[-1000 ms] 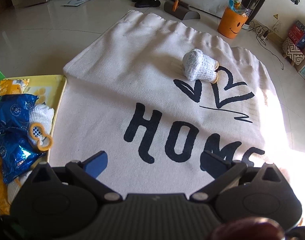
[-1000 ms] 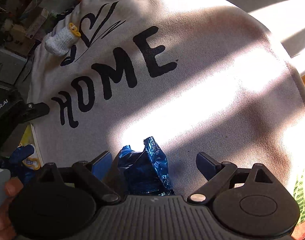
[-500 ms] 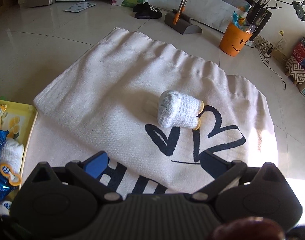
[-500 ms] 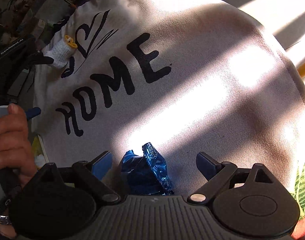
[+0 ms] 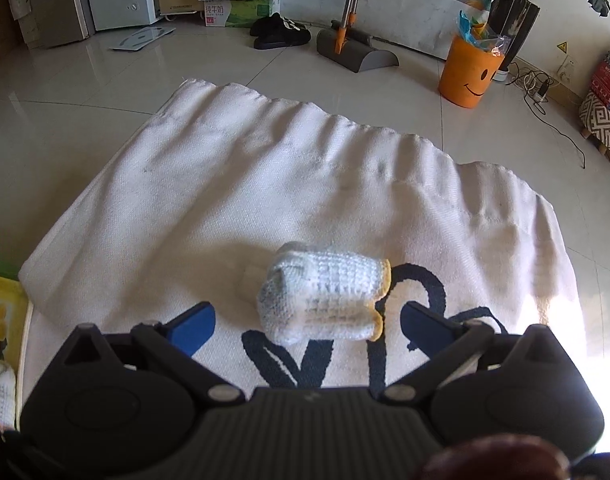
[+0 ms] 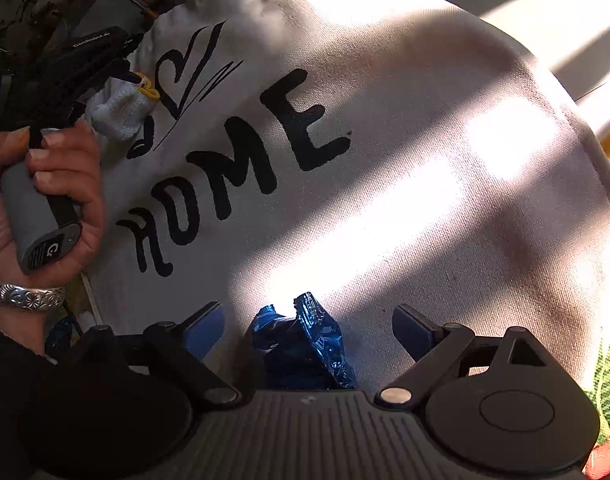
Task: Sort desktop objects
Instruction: 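Close right tool on last blue foil packet while left tool closes on last glove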
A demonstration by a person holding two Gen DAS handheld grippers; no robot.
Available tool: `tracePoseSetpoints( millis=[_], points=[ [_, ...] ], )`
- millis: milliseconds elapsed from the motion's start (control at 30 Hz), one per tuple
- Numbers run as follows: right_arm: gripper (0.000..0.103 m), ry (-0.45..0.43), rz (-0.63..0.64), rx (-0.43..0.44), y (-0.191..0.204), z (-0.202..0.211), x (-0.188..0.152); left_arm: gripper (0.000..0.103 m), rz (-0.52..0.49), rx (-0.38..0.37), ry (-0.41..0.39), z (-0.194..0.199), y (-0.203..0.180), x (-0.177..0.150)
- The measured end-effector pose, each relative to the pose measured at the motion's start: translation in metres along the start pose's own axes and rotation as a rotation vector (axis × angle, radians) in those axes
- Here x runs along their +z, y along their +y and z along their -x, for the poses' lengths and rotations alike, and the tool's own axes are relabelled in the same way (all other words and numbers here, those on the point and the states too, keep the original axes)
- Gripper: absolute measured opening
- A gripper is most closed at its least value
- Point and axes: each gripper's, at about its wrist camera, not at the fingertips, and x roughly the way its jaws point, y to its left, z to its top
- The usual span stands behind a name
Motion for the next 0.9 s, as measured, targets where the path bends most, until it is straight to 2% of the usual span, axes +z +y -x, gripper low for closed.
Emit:
tracePoseSetpoints(
  millis=[133, 167, 233, 300, 333, 367, 433, 567, 700, 900],
  points=[
    [0.092, 0.006, 0.008, 0.007, 0.002, -0.001, 0.001, 0.102, 0.006, 0.034, 0.03, -0.02, -0.005, 0.003],
    [0.092, 0.007, 0.01, 0.006, 0.002, -0.002, 0.001, 0.099, 0.004, 0.044, 0.037, -0.024, -0.005, 0.002],
    [0.092, 0.006, 0.005, 0.003, 0.001, -0.003, 0.001, 0.091, -0.009, 0.074, 0.05, -0.029, -0.007, -0.001],
    [0.092, 0.005, -0.001, 0.0, 0.0, -0.003, 0.002, 0.082, -0.029, 0.088, 0.021, -0.023, -0.01, -0.005],
    [0.092, 0.004, -0.003, -0.001, 0.0, -0.003, 0.003, 0.069, -0.038, 0.086, 0.014, -0.02, -0.011, -0.007],
    [0.092, 0.001, -0.003, -0.002, 0.0, -0.003, 0.004, 0.061, -0.048, 0.084, 0.014, -0.016, -0.012, -0.008],
    [0.092, -0.008, -0.002, -0.007, -0.001, -0.003, 0.005, 0.057, -0.051, 0.069, 0.025, -0.01, -0.011, -0.008],
    [0.092, -0.02, -0.006, -0.017, -0.003, -0.003, 0.008, 0.056, -0.028, 0.015, 0.059, 0.001, -0.003, -0.011],
    [0.092, -0.03, -0.007, -0.027, -0.004, -0.003, 0.009, 0.056, -0.038, -0.021, 0.094, 0.015, 0.006, -0.027],
    [0.092, -0.053, -0.027, -0.041, -0.007, 0.0, 0.012, 0.057, -0.097, 0.01, 0.137, 0.037, 0.02, -0.065]
  ],
)
